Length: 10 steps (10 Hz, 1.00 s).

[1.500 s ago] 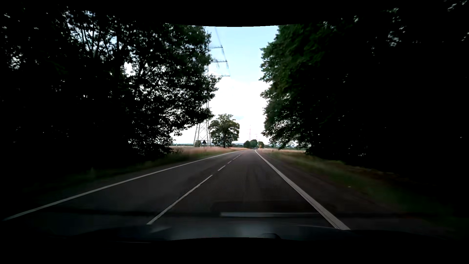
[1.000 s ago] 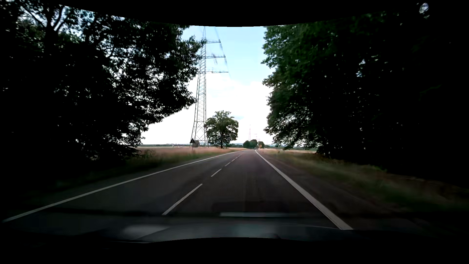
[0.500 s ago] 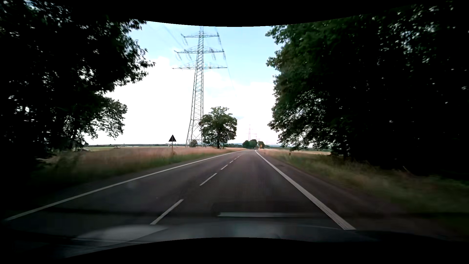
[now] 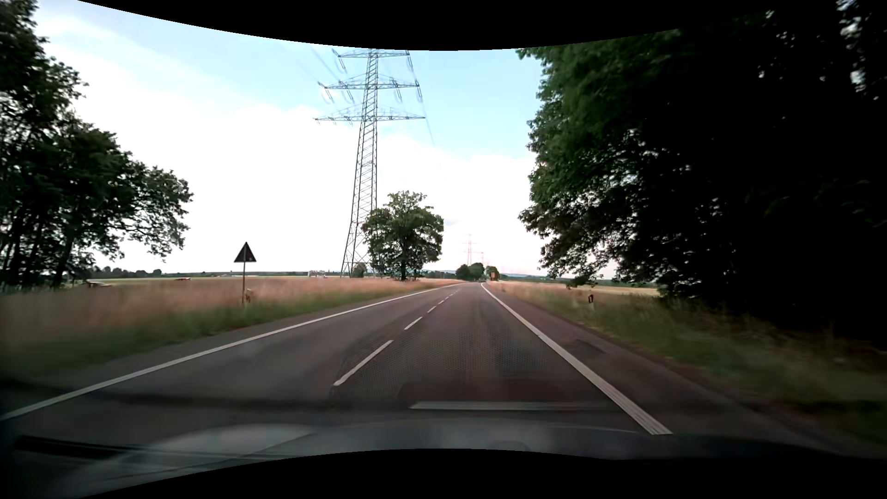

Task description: Follow the waypoints while adhering to traffic rules and regulations

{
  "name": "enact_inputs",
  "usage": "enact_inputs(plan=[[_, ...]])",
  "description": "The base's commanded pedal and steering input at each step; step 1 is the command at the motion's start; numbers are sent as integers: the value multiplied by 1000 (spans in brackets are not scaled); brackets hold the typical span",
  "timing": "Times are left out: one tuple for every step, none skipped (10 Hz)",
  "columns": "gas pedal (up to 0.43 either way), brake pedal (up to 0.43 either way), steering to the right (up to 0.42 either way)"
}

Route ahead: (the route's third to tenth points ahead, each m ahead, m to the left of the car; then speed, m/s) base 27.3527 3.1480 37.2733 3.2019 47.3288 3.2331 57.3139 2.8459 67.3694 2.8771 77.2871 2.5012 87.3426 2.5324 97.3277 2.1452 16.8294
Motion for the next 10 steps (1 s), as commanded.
enact_inputs(plan=[[98,0,-1],[98,0,-1],[98,0,-1],[98,0,-1],[98,0,0],[98,0,0],[98,0,0],[98,0,0],[98,0,1],[98,0,1]])
